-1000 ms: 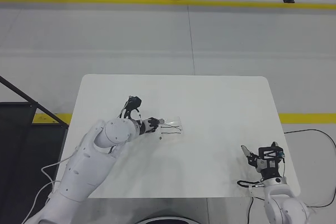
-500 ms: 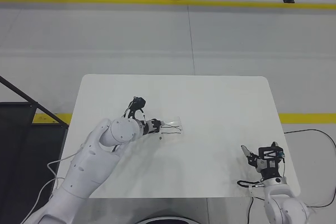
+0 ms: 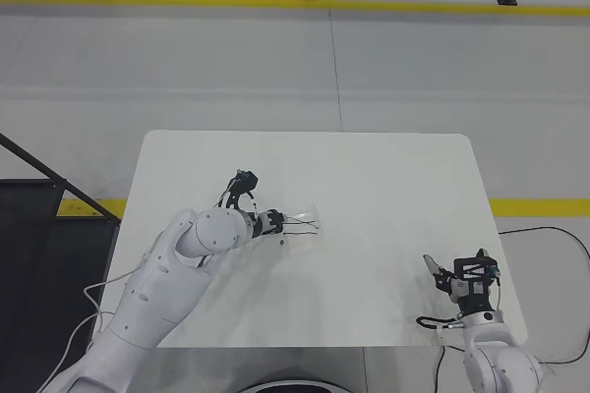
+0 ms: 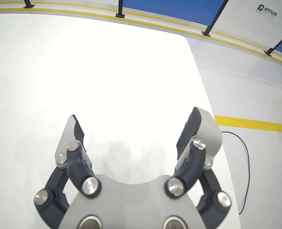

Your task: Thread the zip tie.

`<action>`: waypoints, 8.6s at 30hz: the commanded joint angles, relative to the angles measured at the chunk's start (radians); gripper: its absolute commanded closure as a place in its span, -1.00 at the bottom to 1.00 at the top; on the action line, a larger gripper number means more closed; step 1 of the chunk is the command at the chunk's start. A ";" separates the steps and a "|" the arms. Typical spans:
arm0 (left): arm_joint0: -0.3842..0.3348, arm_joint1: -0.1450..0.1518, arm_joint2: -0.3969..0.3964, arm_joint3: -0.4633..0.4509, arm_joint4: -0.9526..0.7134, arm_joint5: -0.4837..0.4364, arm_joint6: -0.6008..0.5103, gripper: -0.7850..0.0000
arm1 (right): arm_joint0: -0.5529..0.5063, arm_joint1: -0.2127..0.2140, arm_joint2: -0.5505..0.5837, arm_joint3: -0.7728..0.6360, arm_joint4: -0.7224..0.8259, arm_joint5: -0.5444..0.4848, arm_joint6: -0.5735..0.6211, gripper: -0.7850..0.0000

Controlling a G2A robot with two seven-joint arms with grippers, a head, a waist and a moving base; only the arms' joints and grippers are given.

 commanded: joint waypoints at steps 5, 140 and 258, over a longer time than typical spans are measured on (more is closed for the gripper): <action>0.003 0.001 -0.001 -0.004 0.007 -0.001 -0.003 0.69 | 0.000 0.000 0.000 0.000 0.000 0.000 0.000 -1.00; 0.309 0.143 -0.184 -0.554 0.237 -0.776 -0.044 0.05 | 0.805 0.116 -0.568 0.345 1.470 -0.646 1.114 1.00; 0.279 0.001 -0.012 -0.101 0.044 -1.095 0.853 1.00 | 0.655 0.040 -0.543 0.322 1.404 -0.753 0.545 -0.28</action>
